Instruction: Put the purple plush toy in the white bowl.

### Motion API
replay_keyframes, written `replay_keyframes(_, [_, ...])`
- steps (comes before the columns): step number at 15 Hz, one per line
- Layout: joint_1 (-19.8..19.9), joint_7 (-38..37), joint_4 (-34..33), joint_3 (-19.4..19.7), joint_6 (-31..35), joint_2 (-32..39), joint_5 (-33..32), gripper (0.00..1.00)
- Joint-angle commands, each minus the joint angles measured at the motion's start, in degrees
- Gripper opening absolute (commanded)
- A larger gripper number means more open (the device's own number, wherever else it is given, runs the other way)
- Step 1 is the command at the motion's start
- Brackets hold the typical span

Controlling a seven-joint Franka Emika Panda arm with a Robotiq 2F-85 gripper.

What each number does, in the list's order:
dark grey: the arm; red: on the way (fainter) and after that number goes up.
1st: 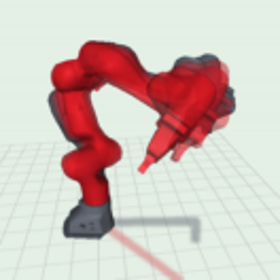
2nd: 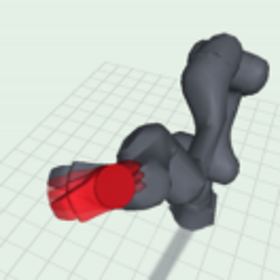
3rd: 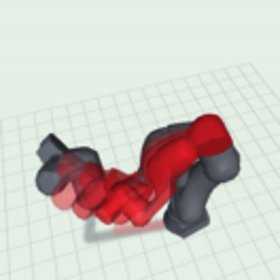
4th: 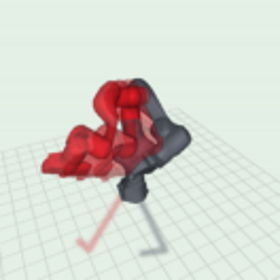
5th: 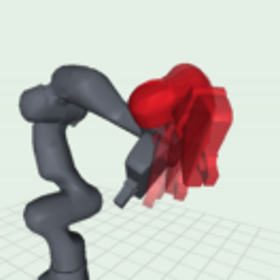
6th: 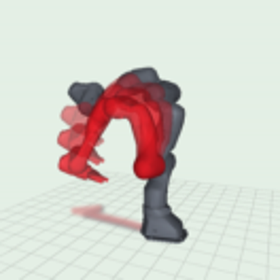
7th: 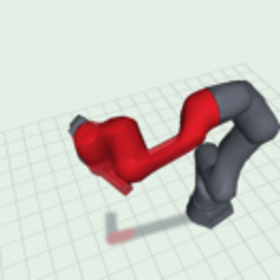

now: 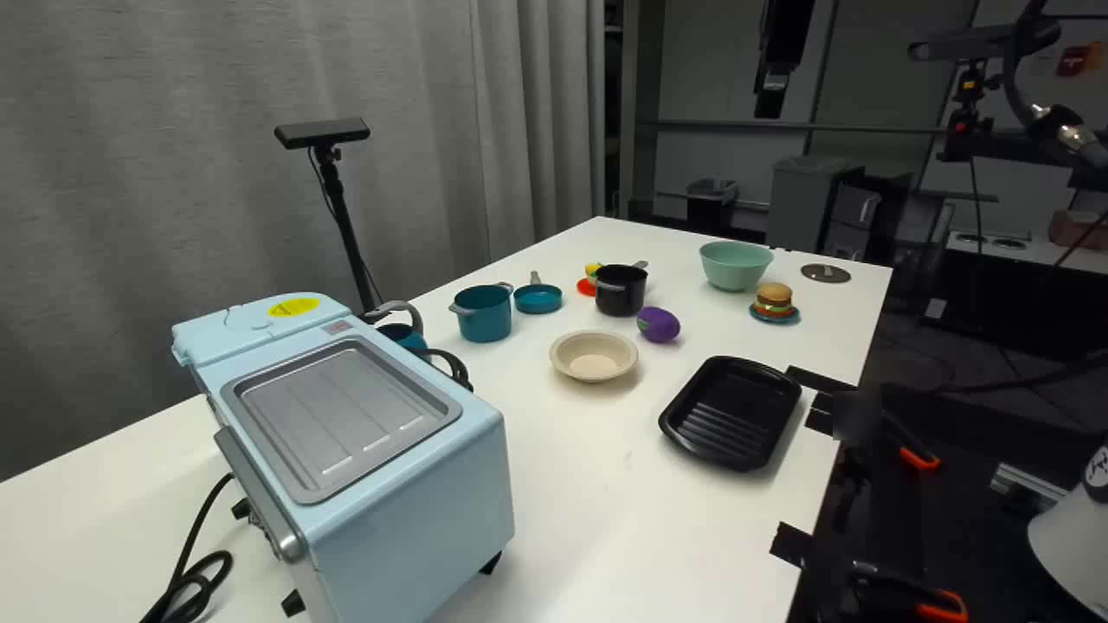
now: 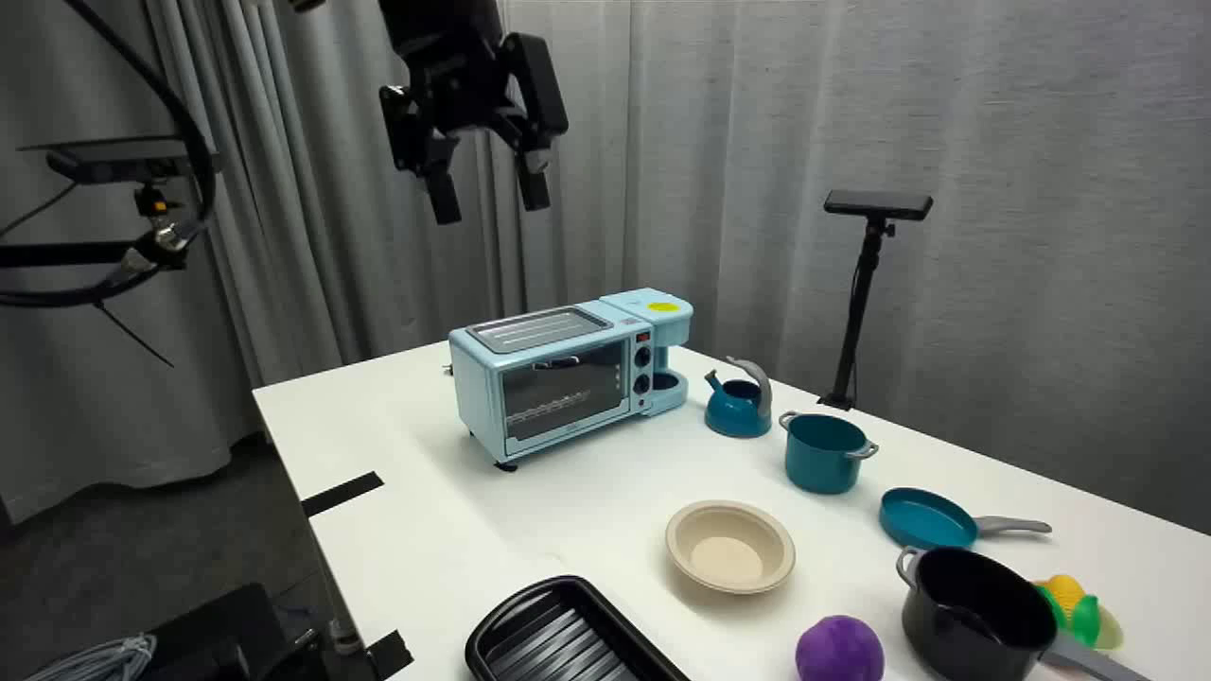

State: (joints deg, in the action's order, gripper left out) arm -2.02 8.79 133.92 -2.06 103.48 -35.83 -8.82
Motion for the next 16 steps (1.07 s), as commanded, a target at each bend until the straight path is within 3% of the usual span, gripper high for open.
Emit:
replay_keyframes(1, [-0.58, -0.27, -0.1, 0.42, -0.13, 0.16, -0.26, 1.0])
replay_keyframes(11, [-0.58, -0.27, -0.11, 0.42, -0.12, 0.16, -0.26, 1.0])
replay_keyframes(16, [0.74, 2.22, -0.49, 4.54, 7.55, 7.86, -0.36, 1.0])
